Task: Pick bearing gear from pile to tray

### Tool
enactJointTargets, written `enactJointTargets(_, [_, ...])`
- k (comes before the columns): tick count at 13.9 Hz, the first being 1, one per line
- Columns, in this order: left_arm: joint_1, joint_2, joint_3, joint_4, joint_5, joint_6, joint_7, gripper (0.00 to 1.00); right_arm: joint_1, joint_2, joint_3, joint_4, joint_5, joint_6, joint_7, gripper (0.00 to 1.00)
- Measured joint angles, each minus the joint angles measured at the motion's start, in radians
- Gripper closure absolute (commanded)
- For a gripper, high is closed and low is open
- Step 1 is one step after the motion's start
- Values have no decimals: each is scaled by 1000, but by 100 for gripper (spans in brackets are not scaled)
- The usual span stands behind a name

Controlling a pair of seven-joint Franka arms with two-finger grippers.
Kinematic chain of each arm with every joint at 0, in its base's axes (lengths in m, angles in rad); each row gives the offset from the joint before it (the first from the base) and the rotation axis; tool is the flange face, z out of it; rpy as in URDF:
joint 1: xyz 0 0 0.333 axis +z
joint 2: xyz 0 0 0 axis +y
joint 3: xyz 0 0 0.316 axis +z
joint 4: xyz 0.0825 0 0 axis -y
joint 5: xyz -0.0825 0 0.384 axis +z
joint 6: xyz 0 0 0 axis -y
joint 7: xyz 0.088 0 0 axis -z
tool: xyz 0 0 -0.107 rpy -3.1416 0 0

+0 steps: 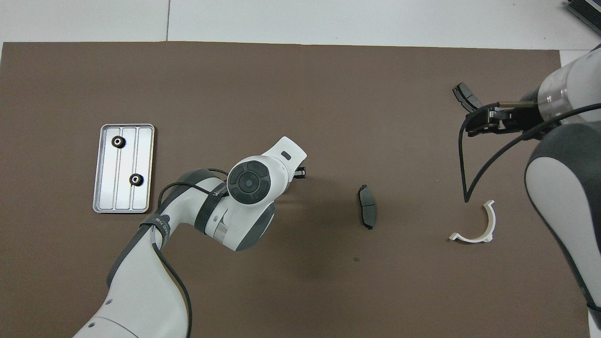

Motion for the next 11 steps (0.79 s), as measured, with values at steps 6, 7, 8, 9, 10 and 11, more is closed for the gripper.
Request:
enactJointTargets(6, [0,0,3,1,0,0,0,98,75,-65,-108,-50,12,-26,-23,0])
enactJointTargets(7, [1,0,8,4,0,-2,0,100,69,-71,-110,-58,14,-26,-31,0])
enactJointTargets(8, [3,0,15,15,0,-21,0,100,58,-74,-108,-65,17,-27,-52,0])
enactJointTargets(9, [13,0,21,39,0,-59,0,100,47,-75,-105,-69,21,-30,-66,0])
enactJointTargets(10, [35,0,26,75,0,-111,4,100,42,-75,-104,-71,25,-32,-72,0])
enactJointTargets(11, [69,-1,28,117,1,-164,20,100,41,-75,-103,-74,27,-32,-72,0])
